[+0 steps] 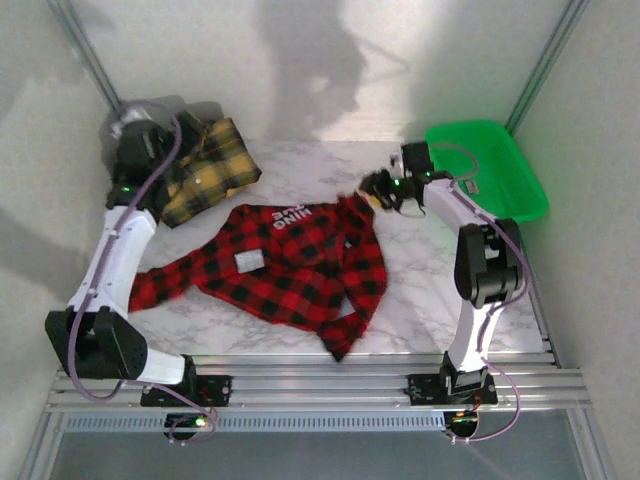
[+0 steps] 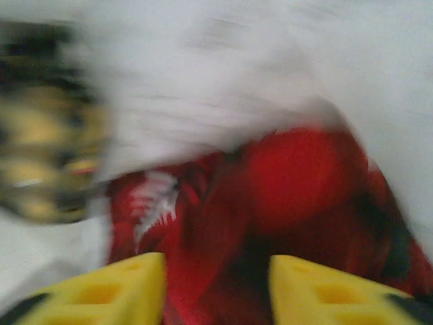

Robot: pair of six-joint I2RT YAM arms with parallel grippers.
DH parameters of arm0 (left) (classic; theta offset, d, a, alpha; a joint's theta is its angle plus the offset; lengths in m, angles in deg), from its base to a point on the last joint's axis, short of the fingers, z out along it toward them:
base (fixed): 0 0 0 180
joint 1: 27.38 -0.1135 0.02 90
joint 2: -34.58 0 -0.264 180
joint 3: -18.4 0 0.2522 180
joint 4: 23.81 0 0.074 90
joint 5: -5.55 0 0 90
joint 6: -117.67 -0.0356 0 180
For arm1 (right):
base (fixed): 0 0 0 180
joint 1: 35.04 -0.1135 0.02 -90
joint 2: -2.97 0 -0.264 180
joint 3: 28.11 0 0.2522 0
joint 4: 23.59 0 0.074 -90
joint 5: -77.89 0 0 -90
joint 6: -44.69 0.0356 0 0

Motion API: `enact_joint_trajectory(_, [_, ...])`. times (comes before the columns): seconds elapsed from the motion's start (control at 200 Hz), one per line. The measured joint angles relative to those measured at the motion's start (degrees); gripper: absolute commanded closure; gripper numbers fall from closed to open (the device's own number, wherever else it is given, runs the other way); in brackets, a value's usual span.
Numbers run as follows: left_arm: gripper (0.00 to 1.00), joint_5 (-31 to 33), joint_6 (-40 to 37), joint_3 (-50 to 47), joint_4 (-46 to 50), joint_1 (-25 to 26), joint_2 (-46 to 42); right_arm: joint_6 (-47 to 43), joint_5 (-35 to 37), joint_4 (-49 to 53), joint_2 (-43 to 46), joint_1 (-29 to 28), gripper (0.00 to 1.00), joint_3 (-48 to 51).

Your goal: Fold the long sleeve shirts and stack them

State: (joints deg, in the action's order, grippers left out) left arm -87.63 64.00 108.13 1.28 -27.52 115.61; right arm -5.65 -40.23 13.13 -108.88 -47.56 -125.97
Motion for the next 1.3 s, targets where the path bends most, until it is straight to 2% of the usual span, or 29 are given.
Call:
enact_joint_trajectory(0.075, [0.00,-0.61,0.68,-6.23,3.43,3.63,0.11,-2.27,4.20,5.88,-1.20,1.84,0.33,2.38])
enact_joint_trajectory(0.16, [0.00,-2.08,1.22,-9.53,8.39,6.58,0.35,-5.49,8.55,10.84,1.27,1.33,0.29,1.22])
enact_joint_trajectory(0.25, [0.00,-3.10,1.22,-10.08,12.59,6.75,0.44,-9.38,14.73,18.51,4.44,-1.09,0.25,-6.10])
enact_joint_trajectory(0.375, [0.01,-5.64,0.76,-10.12,17.46,6.38,0.83,-12.33,20.70,24.96,9.57,-5.07,0.25,-13.77])
enact_joint_trajectory(0.445, [0.04,-9.55,0.07,-10.27,18.91,6.45,2.05,-12.44,21.53,27.36,13.25,-6.97,0.25,-11.76])
enact_joint_trajectory(0.561, [0.08,-16.63,-0.13,-10.19,19.96,8.35,6.03,-10.62,22.75,30.32,16.52,-9.40,0.27,-2.12])
enact_joint_trajectory(0.716, [0.20,-25.66,1.44,-10.08,20.83,15.34,12.55,-6.99,23.91,31.34,15.28,-10.05,0.29,12.52])
enact_joint_trajectory(0.796, [0.23,-29.35,2.71,-10.69,21.94,18.29,14.82,-6.40,24.24,32.02,14.60,-10.19,0.30,14.49])
enact_joint_trajectory(0.881, [0.23,-31.47,3.74,-13.03,23.02,18.84,14.95,-6.43,24.76,30.88,14.56,-10.71,0.30,14.56])
enact_joint_trajectory(1.121, [0.29,-32.87,13.16,-21.29,17.97,18.43,14.10,-7.28,24.94,26.29,13.55,-11.17,0.31,14.32])
enact_joint_trajectory(1.301, [0.32,-30.99,21.22,-22.45,12.07,18.25,13.81,-7.98,23.82,24.24,11.50,-11.17,0.31,14.29])
